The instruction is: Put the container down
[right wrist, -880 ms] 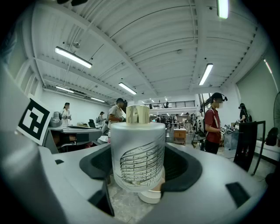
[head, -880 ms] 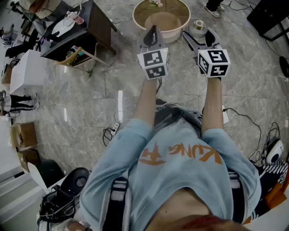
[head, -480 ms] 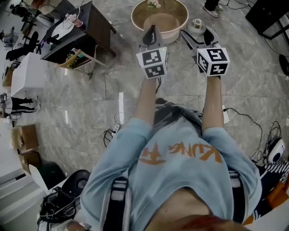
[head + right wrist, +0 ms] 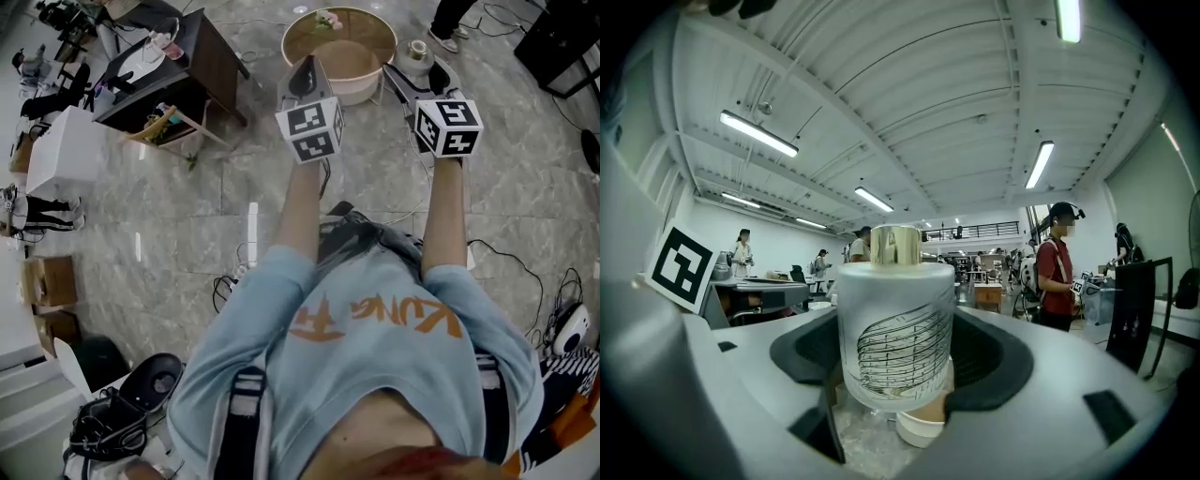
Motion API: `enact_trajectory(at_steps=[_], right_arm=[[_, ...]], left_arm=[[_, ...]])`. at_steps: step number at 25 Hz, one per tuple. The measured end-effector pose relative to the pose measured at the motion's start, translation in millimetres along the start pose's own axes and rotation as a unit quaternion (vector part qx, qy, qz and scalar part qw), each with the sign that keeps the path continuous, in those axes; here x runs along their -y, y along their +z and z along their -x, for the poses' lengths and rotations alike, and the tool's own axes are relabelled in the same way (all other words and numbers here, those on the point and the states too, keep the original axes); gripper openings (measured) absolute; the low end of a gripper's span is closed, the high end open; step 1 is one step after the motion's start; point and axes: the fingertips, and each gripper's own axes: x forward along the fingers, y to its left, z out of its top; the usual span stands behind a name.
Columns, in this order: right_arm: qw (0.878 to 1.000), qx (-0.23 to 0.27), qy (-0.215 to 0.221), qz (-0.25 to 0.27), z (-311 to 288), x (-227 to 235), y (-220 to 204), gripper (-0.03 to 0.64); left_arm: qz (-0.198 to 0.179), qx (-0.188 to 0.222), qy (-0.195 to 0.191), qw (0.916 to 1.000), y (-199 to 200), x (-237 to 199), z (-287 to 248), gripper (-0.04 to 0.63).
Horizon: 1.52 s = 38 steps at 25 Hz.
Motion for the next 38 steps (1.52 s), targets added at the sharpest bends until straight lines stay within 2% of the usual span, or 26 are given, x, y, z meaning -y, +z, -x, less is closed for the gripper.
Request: enact_trajectory(at_steps=[9,15,21,26,31,38], right_arm=[[1.000,0.015,0.013,0.004,-28.1,0.1,10.8,0.347],[1.000,0.015,0.008,0.022,-61.8,23.6,10.4,0.347],[1.000,0.011,-0.010,0.026,-119.0,76.4,-1.6,0.347],[1.000,0.017,-0.020,-0.001,-179.5,120.9,-13.0,0.347],[1.000,0.008,-0.016,-0.018,-257.7,154.1,-28.0,0.347],[1.000,-0.015,0.002,-0.010,-367.7,183.7,-48.8,0.347]], left_arm=[[0.022,0.006,0.048,0.9986,2.7,-50.4,-9.5,0.028],[0.040,0.011,0.050,0.9979,-4.6,-66.1,-55.2,0.028],[0.046,0.013,0.030,0.9984,-17.0,-63.4,-141.8,0.028],[0.022,-0.006,0.010,0.9997,-23.2,-67.2,-228.0,0.027],[0.009,-0.030,0.003,0.9995,-32.3,-88.2,-313.4,0.028],[0.012,-0.061,0.020,0.9978,-57.2,-132.2,-418.8,0.028]])
